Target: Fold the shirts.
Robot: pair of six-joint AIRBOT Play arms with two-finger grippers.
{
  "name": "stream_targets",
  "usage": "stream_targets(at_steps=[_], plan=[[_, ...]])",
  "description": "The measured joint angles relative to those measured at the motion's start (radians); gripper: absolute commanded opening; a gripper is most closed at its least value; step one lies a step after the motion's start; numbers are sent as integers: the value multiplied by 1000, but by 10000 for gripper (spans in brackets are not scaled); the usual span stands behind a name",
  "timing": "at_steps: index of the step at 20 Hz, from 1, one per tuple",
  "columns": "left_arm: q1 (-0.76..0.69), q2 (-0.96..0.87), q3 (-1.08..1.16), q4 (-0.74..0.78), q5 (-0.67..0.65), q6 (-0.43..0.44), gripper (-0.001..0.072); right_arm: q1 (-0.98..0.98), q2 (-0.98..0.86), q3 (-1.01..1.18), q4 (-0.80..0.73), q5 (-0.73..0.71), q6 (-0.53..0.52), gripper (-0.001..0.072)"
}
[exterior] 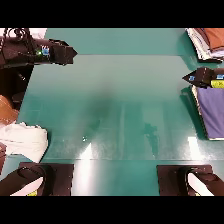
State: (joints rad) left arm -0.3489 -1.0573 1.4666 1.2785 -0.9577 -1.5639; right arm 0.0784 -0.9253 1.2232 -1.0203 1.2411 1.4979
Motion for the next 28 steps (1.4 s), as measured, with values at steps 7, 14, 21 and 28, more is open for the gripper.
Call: stream_targets(at_steps=[7, 14, 21, 28], plan=[[0, 0, 0, 0, 0, 0, 29, 0, 0, 0, 0, 0, 0, 18], [0, 0, 0, -16, 22, -3, 28, 0, 0, 0, 0, 15, 0, 18], [138, 102, -65, 159, -204, -6, 29, 0, 0, 0, -1, 25, 0, 18], [394, 283, -485, 383, -436, -10, 666, 0, 0, 0, -1, 18, 0, 18]])
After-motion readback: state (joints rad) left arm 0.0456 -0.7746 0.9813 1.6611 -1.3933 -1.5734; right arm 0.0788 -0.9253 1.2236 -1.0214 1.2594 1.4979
